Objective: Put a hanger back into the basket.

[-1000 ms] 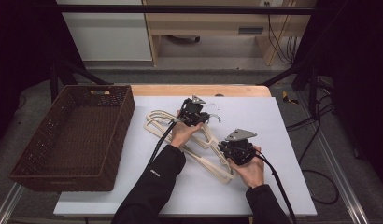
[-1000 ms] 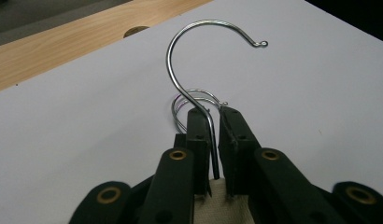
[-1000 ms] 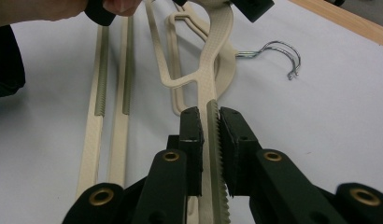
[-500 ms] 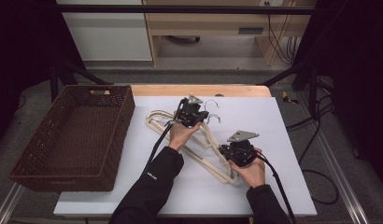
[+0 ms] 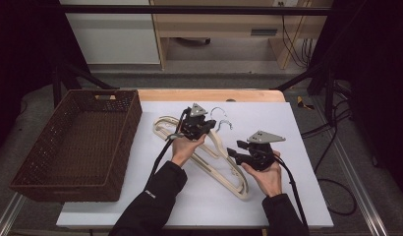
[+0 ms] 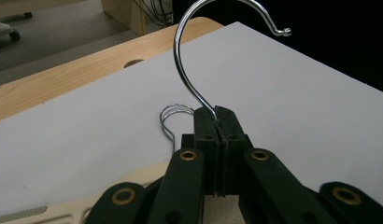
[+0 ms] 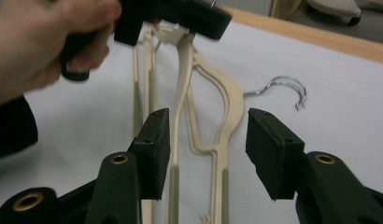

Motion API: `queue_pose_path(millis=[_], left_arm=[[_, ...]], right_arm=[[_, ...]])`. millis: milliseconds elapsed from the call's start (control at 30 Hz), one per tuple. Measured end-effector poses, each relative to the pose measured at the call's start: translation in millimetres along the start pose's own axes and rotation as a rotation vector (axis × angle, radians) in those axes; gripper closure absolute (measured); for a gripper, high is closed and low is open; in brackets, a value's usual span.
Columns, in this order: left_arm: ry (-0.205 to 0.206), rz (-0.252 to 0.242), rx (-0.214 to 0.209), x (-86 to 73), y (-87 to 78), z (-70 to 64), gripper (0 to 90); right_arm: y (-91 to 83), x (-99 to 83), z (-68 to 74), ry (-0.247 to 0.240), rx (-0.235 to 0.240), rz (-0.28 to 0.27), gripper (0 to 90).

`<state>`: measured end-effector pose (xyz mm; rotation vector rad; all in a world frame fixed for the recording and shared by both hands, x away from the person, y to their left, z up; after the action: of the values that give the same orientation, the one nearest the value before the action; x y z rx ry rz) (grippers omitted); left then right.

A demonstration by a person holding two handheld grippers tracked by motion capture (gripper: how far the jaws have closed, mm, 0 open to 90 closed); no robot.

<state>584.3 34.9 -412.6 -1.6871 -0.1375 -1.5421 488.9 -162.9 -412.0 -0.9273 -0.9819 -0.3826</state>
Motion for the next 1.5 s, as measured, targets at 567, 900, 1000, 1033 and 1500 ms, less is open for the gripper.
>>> queue_pose_path(millis=[567,900,1000,1033,1500], left_arm=[[0.025,-0.042,-0.004,-6.1,-35.0,-13.6,88.2],[0.021,-0.079,-0.039,-2.9,-65.6,-14.8,78.4],[0.044,-0.078,-0.041,1.0,-79.3,-14.8,66.7],[0.063,-0.056,-0.073,3.5,-93.4,-15.1,63.4],[0.198,-0.003,-0.097,-21.3,-170.2,-30.3,20.3]], right_arm=[[55.4,12.0,28.9,0.055,0.103,0.135,82.3],[50.4,12.7,33.6,0.069,0.182,0.141,86.9],[44.1,13.7,37.7,0.071,0.201,0.145,86.9],[41.2,14.3,38.4,0.069,0.215,0.146,87.0],[-8.5,25.3,46.1,-0.041,0.38,0.133,86.9]])
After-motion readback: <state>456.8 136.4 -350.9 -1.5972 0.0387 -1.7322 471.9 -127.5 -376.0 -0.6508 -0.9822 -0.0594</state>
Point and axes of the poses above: each handheld gripper's, and its own axes: y roughly forward along the jaws, x roughly out of its top, z roughly to its left, the point moved 2 cm from there along y, roughly forward along the jaws, and after that the axes turned 10 degrees about y, right-handed, at the moved point
